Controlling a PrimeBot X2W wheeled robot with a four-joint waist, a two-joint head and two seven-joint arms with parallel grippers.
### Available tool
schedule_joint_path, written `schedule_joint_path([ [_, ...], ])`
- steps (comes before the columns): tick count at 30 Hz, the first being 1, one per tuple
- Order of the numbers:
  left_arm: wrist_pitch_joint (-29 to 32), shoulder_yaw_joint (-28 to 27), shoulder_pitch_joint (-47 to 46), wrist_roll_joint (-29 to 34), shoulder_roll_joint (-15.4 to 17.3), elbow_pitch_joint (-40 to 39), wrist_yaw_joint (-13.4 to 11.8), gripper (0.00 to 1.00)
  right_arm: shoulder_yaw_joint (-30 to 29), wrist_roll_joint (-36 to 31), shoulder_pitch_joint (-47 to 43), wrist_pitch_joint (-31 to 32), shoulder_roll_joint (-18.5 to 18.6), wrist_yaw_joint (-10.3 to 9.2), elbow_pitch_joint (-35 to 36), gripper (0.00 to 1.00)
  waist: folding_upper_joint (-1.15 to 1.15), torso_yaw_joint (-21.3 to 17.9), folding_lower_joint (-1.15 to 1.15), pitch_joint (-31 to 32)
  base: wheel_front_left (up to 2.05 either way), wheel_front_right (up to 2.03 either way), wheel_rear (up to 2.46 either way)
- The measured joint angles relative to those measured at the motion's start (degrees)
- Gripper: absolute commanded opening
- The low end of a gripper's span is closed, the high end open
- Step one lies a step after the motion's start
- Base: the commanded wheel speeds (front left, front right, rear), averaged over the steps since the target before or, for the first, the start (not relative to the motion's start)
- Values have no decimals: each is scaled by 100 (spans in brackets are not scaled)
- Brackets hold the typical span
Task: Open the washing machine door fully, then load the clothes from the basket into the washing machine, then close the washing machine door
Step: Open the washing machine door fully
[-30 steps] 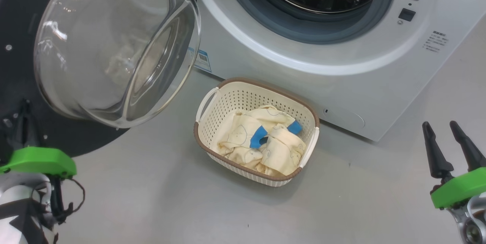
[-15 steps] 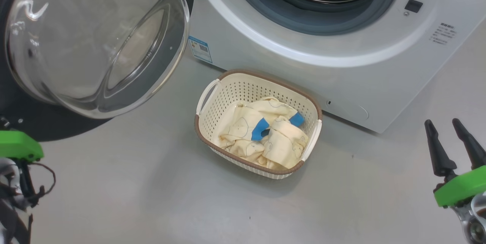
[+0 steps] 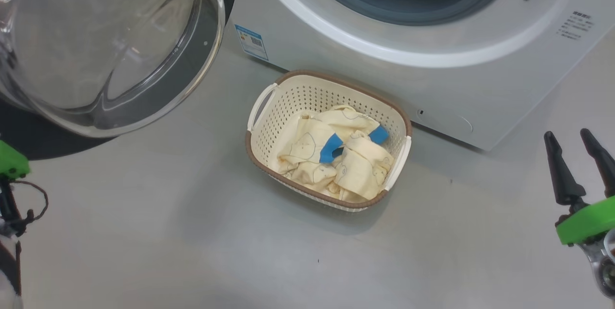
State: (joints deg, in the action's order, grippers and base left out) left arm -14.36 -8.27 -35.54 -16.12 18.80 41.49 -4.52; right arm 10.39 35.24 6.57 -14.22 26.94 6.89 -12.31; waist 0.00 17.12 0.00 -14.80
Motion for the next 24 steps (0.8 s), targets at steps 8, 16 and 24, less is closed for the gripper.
schedule_joint_path([
  [8, 0, -266, -366, 201, 3, 244, 53, 0, 41, 0, 148, -8, 41, 0, 54, 100, 0, -61, 0, -221, 0, 0, 0],
  [16, 0, -554, -611, 292, 12, 514, 194, 0, 74, 8, 258, -8, 54, 0, 65, 100, 0, -119, 0, -319, 0, 0, 0],
  [24, 0, -764, -642, 392, -38, 477, 309, 0, 74, 9, 266, -8, 52, 0, 58, 100, 0, -138, 0, -219, 0, 0, 0],
])
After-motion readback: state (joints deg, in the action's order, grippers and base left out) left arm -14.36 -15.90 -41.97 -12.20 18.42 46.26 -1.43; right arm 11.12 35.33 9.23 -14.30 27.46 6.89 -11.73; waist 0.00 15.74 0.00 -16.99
